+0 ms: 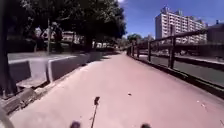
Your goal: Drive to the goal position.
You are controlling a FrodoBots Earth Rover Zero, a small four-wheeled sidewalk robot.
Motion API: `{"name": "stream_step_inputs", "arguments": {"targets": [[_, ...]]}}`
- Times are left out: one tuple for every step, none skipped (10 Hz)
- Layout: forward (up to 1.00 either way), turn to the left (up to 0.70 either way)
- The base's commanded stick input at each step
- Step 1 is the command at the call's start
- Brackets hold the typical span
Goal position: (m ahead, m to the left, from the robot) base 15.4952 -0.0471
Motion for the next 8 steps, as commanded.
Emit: {"name": "stream_step_inputs", "arguments": {"targets": [[0.85, 0.0], [0.85, 0.0], [0.85, 0.0], [0.85, 0.0], [0.85, 0.0], [0.85, -0.25], [0.85, -0.34], [0.85, -0.34]]}}
